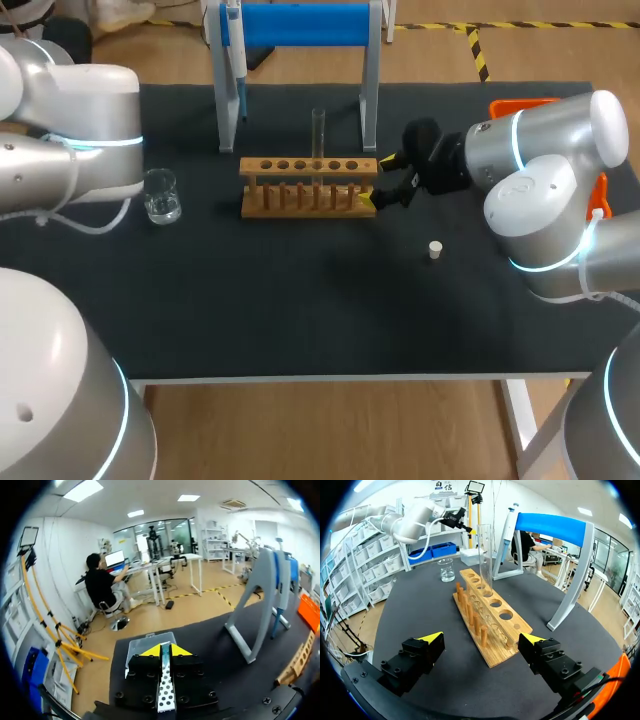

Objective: Invert the test tube, pick up the pipette, mount the tip to pipette, aspirate from beaker and dispense into the tube, eject the tip, return the pipette, and cap with the stopper.

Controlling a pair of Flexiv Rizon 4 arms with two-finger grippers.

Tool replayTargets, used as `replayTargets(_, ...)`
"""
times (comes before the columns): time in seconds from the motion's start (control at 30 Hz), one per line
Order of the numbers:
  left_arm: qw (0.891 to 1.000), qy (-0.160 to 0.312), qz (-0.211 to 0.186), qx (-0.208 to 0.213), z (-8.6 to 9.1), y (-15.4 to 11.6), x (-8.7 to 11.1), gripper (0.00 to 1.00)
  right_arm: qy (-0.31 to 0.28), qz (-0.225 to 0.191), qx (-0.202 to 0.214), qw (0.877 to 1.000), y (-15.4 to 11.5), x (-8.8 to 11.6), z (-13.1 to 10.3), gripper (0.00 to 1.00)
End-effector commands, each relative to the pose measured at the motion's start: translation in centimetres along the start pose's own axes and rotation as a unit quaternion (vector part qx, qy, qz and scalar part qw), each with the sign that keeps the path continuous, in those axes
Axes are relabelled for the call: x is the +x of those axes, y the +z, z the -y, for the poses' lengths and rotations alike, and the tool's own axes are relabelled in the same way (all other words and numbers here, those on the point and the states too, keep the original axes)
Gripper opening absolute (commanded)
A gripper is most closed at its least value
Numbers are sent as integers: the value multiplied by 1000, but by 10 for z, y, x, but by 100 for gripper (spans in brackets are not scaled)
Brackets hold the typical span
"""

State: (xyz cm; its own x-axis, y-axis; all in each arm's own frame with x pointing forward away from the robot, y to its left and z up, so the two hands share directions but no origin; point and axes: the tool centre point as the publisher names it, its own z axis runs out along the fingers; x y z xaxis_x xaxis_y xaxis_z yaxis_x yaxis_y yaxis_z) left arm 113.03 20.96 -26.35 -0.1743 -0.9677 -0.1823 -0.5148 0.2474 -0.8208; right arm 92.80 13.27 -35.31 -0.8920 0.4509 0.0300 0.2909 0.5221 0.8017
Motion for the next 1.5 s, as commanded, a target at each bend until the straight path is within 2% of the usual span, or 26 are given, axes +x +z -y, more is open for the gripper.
replayTargets(0.03, 996, 34, -81, 4, 11, -48, -2, 0, 0, -1, -1, 1000, -1, 0, 1, 100)
replayTargets(0.07, 993, 60, -102, 9, 15, -59, 3, 0, 0, -1, -1, 1000, -1, 0, 1, 100)
replayTargets(0.1, 990, 66, -123, 11, 17, -67, 7, 0, 0, -1, -1, 1000, -1, 0, 1, 100)
replayTargets(0.17, 979, 113, -167, 17, 19, -84, 17, 0, 0, -1, -1, 1000, -1, 0, 1, 100)
replayTargets(0.23, 969, 135, -206, 21, 20, -101, 25, 0, 0, -1, -1, 1000, -1, 0, 1, 100)
replayTargets(1.0, 969, 135, -206, 21, 20, -101, 25, 0, 0, -1, -1, 1000, -1, 0, 1, 100)
replayTargets(1.2, 951, 168, -256, 27, 26, -138, 54, 0, 0, -1, -1, 1000, -1, 0, 1, 100)
replayTargets(1.3, 940, 191, -283, 10, 24, -161, 74, 0, 0, -1, -1, 1000, -1, 0, 1, 100)
replayTargets(1.37, 936, 189, -297, 7, 22, -175, 88, 0, 0, -1, -1, 1000, -1, 0, 1, 100)
replayTargets(1.5, 920, 203, -334, 0, 16, -203, 120, 0, 0, -1, -1, 1000, -1, 0, 1, 100)
